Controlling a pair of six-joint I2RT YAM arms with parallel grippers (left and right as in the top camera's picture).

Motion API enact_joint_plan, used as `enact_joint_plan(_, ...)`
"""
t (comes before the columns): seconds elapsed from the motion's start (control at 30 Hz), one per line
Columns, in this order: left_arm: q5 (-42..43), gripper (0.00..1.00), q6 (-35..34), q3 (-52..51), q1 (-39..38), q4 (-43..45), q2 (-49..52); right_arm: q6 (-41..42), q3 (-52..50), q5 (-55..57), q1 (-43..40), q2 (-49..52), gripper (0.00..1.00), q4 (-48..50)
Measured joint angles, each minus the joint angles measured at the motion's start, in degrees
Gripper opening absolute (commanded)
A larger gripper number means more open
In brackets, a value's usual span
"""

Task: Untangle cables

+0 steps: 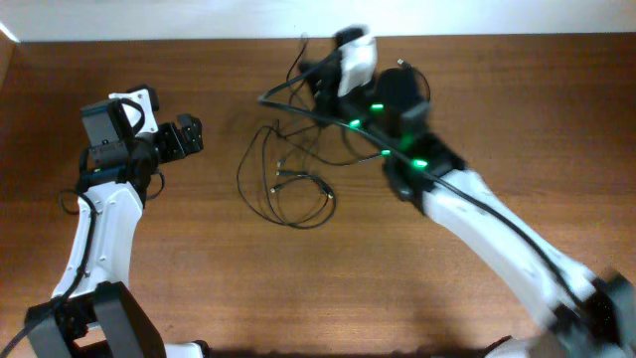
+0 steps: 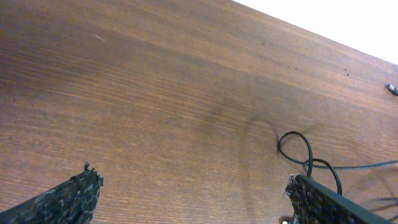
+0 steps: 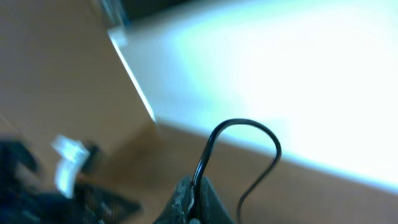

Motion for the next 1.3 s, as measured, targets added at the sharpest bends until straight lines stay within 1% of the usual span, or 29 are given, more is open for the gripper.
enact_joint_plan(0.07,0.0,0.99,0.0,0.0,0.0,0.0,0.0,-0.1,0.0,-0.2,-1.1,-6.0,0.04,-0.4)
enact_joint_plan(0.1,-0.2,0.99,0.0,0.0,0.0,0.0,0.0,0.0,0.1,-0.1,-2.2,-11.1,0.04,-0.4)
enact_joint_plan(0.27,-0.2,0.99,0.0,0.0,0.0,0.0,0.0,-1.2,0.2,-0.1,-4.7,-18.6,0.04,-2.3)
enact_joint_plan(0.4,-0.2,0.99,0.0,0.0,0.0,0.0,0.0,-2.8,0.3,1.6,-6.3,-21.7,0.04,-7.1)
enact_joint_plan(0.63,-0.2,0.99,0.0,0.0,0.0,0.0,0.0,-3.3,0.3,4.3,-10.5,-23.7,0.04,-12.3)
enact_joint_plan(0.73,-0.2,0.99,0.0,0.0,0.0,0.0,0.0,-3.4,0.3,7.4,-12.3,-24.4,0.04,-17.3)
enact_joint_plan(0.8,-0.2,0.99,0.0,0.0,0.0,0.0,0.0,-3.3,0.3,11.6,-13.1,-24.4,0.04,-22.0)
enact_joint_plan(1.0,-0.2,0.99,0.0,0.0,0.0,-0.1,0.0,3.3,0.3,30.8,-13.7,-24.5,0.04,-37.4)
enact_joint_plan(1.03,-0.2,0.99,0.0,0.0,0.0,0.0,0.0,4.3,0.3,33.0,-13.7,-24.5,0.04,-37.9)
enact_joint_plan(1.07,-0.2,0.99,0.0,0.0,0.0,0.0,0.0,6.2,0.3,35.1,-13.9,-24.5,0.04,-41.8)
enact_joint_plan(1.17,-0.2,0.99,0.0,0.0,0.0,0.0,0.0,10.5,0.3,38.2,-16.4,-24.5,0.04,-45.8)
enact_joint_plan(1.3,-0.2,0.99,0.0,0.0,0.0,0.0,0.0,14.0,0.3,39.5,-23.1,-24.5,0.04,-49.1)
